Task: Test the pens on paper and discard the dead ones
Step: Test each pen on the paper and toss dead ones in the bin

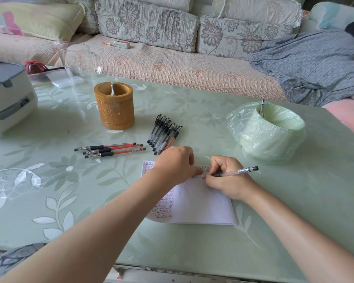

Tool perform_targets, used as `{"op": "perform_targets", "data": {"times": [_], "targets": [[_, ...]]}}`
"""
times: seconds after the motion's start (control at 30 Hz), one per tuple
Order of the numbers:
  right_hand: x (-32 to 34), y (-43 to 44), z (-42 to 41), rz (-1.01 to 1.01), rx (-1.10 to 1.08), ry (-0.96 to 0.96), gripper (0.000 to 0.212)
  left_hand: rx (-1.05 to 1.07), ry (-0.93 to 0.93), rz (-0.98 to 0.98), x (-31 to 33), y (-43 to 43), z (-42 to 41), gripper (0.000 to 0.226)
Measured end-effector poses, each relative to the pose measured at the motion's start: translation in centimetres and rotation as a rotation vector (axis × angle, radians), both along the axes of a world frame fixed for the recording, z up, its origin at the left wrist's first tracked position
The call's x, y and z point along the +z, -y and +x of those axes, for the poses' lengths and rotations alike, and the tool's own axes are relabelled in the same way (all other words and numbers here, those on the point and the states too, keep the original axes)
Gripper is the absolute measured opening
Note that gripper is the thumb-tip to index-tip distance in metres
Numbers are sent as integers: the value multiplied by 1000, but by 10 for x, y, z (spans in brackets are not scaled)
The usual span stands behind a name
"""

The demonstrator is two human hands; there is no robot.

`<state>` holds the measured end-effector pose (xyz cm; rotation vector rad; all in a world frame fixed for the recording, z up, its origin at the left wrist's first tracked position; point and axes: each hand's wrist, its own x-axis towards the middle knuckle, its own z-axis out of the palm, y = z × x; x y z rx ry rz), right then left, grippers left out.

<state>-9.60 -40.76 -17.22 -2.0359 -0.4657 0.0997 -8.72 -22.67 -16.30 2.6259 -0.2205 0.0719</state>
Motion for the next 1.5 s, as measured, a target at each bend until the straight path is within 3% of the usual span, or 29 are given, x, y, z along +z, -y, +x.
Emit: {"op": "perform_targets", "data": {"times": [0.23, 0.43, 0.73, 0.93, 1.07, 1.3, 1.5], "targets": [[3, 0, -1, -17, -13, 0, 22, 5, 8, 0, 0, -1, -4, 33], [2, 5, 4, 176, -156, -127, 22, -35, -68, -4, 6, -4, -1, 35], [11, 2, 3, 254, -180, -236, 28, -115, -124, 109, 25, -34, -8, 47], [25, -4, 0, 340, -105, -300, 37, -85, -115, 152, 24, -36, -15, 19], [36, -6, -1, 467, -70, -389, 44, -95, -102, 147, 25, -35, -15, 16], [40, -4, 2, 419, -45, -319, 41, -66, -15, -8, 31, -40, -13, 15], [44, -6, 2, 195, -71, -83, 39, -50, -54, -113, 35, -41, -10, 14]]}}
